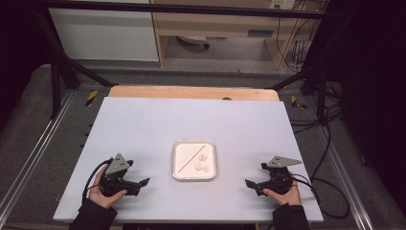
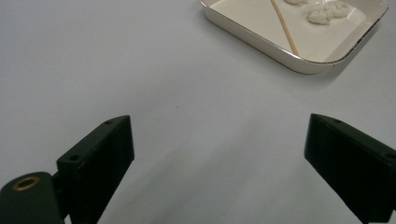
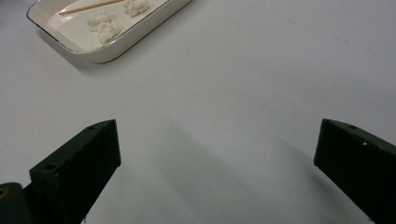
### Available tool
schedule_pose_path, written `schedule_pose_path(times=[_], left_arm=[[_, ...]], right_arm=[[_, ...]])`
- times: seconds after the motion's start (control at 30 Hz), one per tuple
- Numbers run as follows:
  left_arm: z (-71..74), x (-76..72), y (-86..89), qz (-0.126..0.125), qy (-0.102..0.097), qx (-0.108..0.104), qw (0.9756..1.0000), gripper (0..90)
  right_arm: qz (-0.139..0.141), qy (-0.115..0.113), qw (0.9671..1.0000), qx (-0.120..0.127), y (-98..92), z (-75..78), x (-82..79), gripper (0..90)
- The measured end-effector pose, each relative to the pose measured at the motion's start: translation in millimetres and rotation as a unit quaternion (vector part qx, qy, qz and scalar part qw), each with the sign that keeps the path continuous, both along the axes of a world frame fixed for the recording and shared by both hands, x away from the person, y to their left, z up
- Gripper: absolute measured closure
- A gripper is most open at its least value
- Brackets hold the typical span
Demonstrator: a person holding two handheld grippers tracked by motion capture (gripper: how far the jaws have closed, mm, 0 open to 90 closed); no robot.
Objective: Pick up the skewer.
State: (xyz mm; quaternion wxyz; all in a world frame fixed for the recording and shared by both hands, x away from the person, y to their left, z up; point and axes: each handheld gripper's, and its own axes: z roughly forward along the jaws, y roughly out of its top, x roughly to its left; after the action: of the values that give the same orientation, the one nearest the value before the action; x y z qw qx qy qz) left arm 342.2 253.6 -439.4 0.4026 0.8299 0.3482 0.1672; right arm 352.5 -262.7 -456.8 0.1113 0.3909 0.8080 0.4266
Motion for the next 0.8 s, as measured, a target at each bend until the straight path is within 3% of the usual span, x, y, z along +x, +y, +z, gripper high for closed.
schedule_pose_path(times=[0.4,0.8], left_arm=[[-2.3,0.0,2.0,0.001,0.007,0.003,1.0000,8.2],[7.0,-0.2,-3.9,0.000,0.005,0.008,1.0000,8.7]], right_arm=[[0.000,-0.001,1.0000,0.000,-0.3,0.3,-0.2,1.1],[0.001,0.001,1.0000,-0.003,0.0,-0.1,-0.2,1.0]])
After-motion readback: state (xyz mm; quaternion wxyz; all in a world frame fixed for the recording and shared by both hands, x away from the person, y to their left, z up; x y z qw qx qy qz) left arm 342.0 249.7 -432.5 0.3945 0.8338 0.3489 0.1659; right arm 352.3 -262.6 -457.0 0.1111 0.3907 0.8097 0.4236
